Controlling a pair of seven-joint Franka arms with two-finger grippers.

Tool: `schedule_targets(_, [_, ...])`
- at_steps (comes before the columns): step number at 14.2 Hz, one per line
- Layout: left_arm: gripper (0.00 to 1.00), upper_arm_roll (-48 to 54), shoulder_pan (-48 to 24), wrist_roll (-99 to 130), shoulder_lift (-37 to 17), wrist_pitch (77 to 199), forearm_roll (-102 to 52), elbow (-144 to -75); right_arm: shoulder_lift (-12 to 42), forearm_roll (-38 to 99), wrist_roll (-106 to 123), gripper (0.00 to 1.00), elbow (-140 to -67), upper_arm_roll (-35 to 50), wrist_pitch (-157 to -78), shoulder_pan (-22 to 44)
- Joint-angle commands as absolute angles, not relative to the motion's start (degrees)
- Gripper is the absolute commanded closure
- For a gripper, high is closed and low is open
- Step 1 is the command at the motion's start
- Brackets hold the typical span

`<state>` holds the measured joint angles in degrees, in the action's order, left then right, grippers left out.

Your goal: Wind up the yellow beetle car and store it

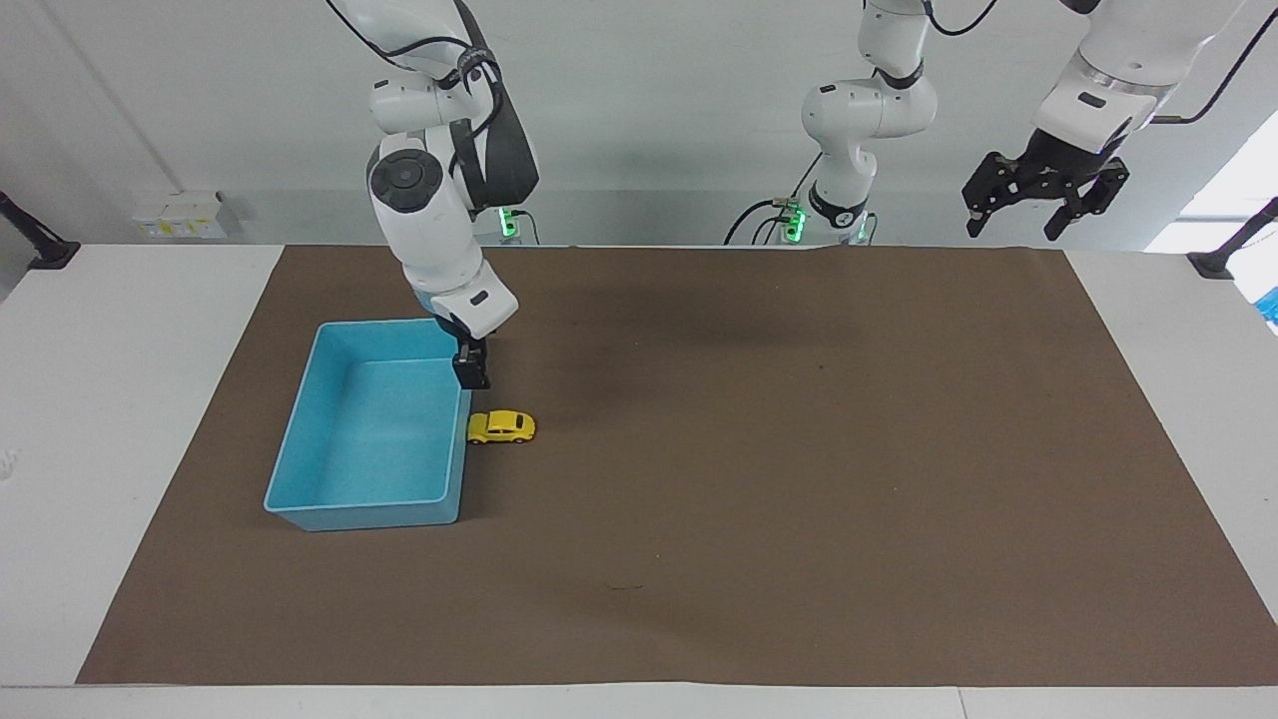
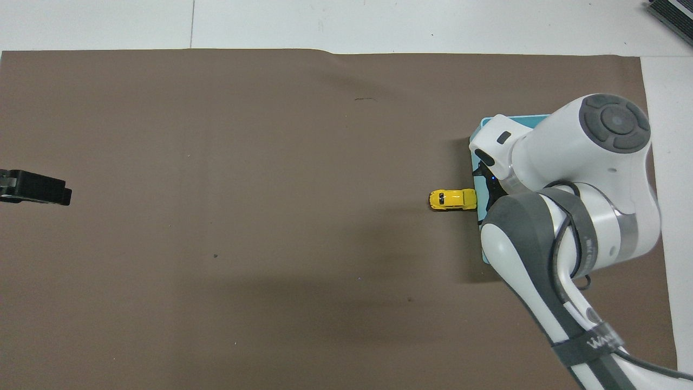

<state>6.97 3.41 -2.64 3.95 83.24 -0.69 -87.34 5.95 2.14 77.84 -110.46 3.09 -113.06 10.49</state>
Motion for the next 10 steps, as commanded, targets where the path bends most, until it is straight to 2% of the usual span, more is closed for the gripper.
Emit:
schedule_targets(1, [0.00, 4.4, 1.9, -2.7, 5.5, 83.6, -1.1, -88.9, 5.5, 2.7, 79.1, 0.00, -113.8, 3.0, -117.1, 11.1])
schedule_targets(10, [0.00, 2.3, 0.3, -2.7, 5.6, 83.4, -1.1, -89.1, 10.3, 2.0, 78.8, 0.00, -116.5, 2.9, -126.0, 11.2])
